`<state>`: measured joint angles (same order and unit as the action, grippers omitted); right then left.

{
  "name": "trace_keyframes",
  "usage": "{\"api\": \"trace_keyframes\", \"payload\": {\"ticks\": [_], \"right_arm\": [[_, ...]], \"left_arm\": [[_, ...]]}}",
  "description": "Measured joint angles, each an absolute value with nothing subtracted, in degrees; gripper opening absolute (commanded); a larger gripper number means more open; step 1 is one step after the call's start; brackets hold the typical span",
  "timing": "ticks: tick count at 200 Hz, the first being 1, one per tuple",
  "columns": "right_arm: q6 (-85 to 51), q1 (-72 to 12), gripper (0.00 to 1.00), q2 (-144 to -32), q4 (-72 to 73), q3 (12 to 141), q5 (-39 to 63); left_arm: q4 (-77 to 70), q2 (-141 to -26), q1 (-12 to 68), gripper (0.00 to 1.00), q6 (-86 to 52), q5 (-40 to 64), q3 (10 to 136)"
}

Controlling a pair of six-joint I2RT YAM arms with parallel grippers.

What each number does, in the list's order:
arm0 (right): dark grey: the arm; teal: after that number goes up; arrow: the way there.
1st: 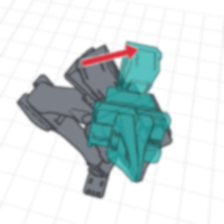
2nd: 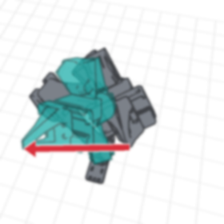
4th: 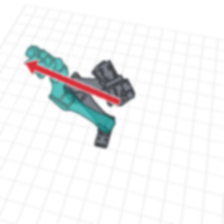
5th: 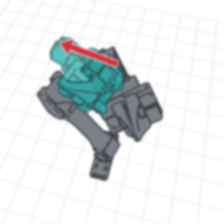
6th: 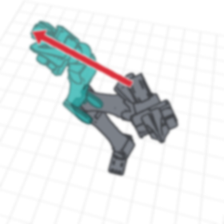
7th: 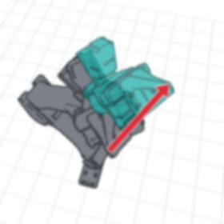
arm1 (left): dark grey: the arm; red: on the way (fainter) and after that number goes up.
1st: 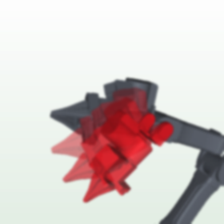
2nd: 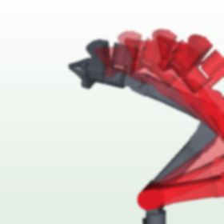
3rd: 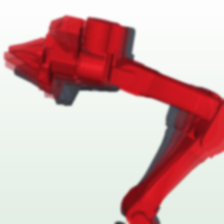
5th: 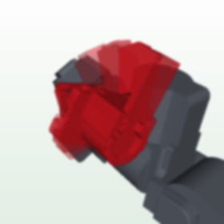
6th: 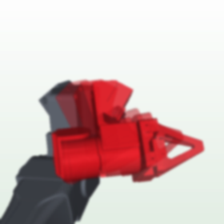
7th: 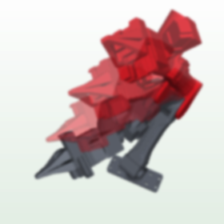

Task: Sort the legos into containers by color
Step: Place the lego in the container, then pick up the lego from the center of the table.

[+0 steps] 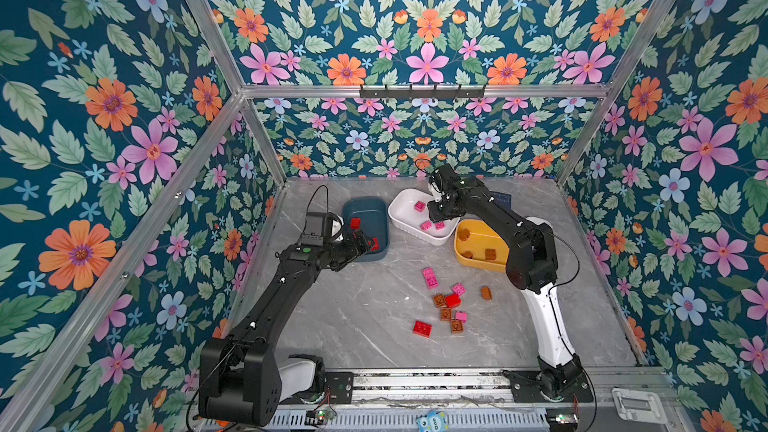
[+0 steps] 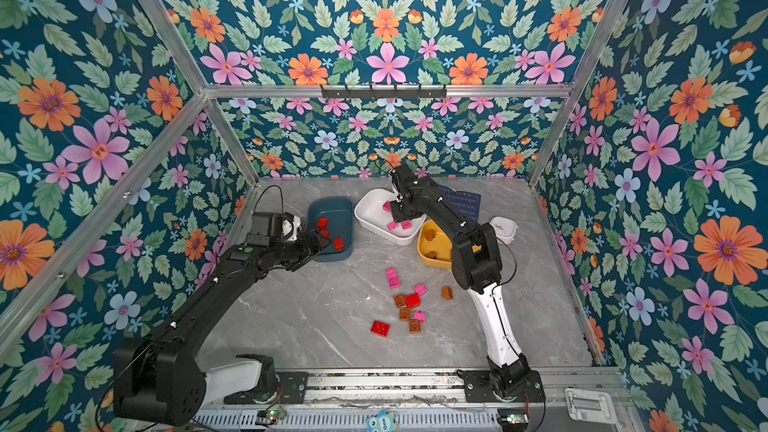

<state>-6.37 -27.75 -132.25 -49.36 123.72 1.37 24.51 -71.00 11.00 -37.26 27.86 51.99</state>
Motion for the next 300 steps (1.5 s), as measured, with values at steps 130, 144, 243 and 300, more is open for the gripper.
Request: {"api": "trace_keyframes", "payload": {"ticks": [130, 144, 243, 300], "right_arm": [[-11.03, -39.09, 0.64, -112.79, -49.76, 93.91, 8.38], [-11.92, -40.16, 0.63, -113.80, -49.76, 92.92, 6.59], [-12.23, -41.54, 0.47, -122.45, -49.78, 95.35, 1.69], [-12.21, -41.67, 0.30, -123.72, -49.93, 96.57, 1.08]], "left_arm": [[26.22, -70.83, 11.00, 0.88, -35.75, 26.81, 51.33], [26.24, -70.83, 11.00, 0.88, -35.75, 26.81, 51.13], [27.11, -70.74, 11.00, 0.88, -35.09, 26.37, 50.98], [27.68, -70.61, 11.00, 0.88, -34.09, 25.93, 50.96]]}}
